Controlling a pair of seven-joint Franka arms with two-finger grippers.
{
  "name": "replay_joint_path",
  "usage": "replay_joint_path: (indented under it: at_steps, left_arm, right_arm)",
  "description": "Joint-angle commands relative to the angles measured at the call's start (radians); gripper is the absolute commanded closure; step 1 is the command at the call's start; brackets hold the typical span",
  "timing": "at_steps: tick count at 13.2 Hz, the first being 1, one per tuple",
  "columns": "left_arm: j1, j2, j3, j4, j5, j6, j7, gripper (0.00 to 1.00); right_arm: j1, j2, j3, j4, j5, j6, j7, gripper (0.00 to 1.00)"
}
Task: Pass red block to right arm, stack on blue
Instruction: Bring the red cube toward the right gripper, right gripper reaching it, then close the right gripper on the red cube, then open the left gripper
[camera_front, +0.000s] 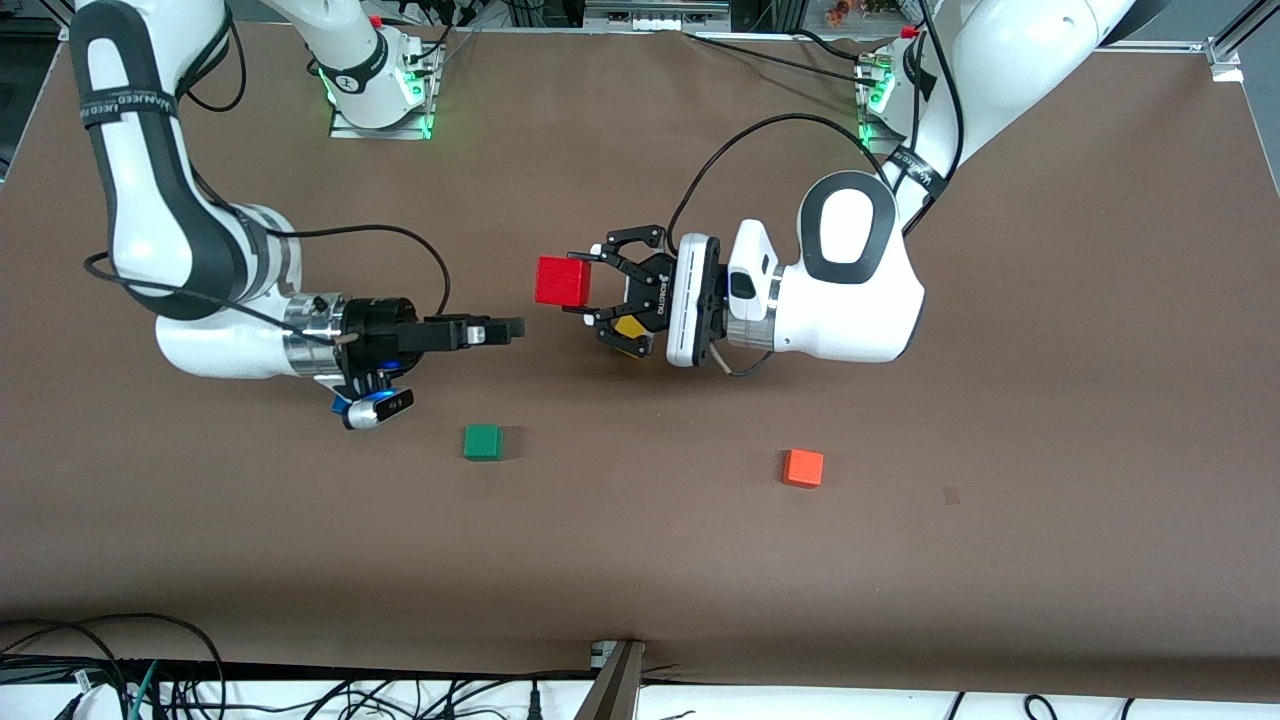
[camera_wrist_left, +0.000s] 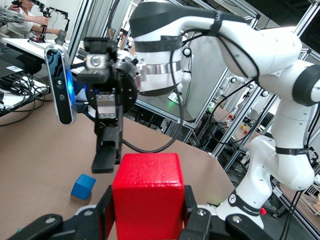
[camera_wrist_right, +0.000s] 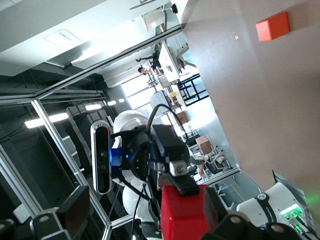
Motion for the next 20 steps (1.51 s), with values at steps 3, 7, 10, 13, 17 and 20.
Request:
replay_joint_path:
  at_steps: [3,7,10,13,17,20]
  left_arm:
    - [-0.025,0.044,0.0,0.048,-0.03,0.023,0.028,1.0]
    - [-0.025,0.044,0.0,0.049,-0.03,0.023,0.028,1.0]
    - [-0.023,0.044,0.0,0.049,-0.032,0.023,0.022,1.0]
    - [-0.023,0.044,0.0,0.049,-0.03,0.023,0.021,1.0]
    - [-0.023,0.042,0.0,0.049,-0.032,0.023,0.017,1.0]
    - [-0.025,0.042,0.0,0.049,-0.032,0.023,0.015,1.0]
  right_arm:
    - [-0.01,-0.087,0.029,-0.172,0.018,0.014,-0.137,0.0]
    - [-0.012,-0.093,0.025,-0.187,0.013,0.003,-0.133,0.0]
    - [-0.012,-0.096,0.025,-0.195,0.011,-0.039,-0.136,0.0]
    - [-0.01,-0.092,0.034,-0.187,0.014,-0.032,-0.138,0.0]
    - [0.011,-0.085,0.037,-0.175,0.025,-0.004,-0.136,0.0]
    - [0.028,-0.085,0.037,-0.172,0.027,0.036,-0.138,0.0]
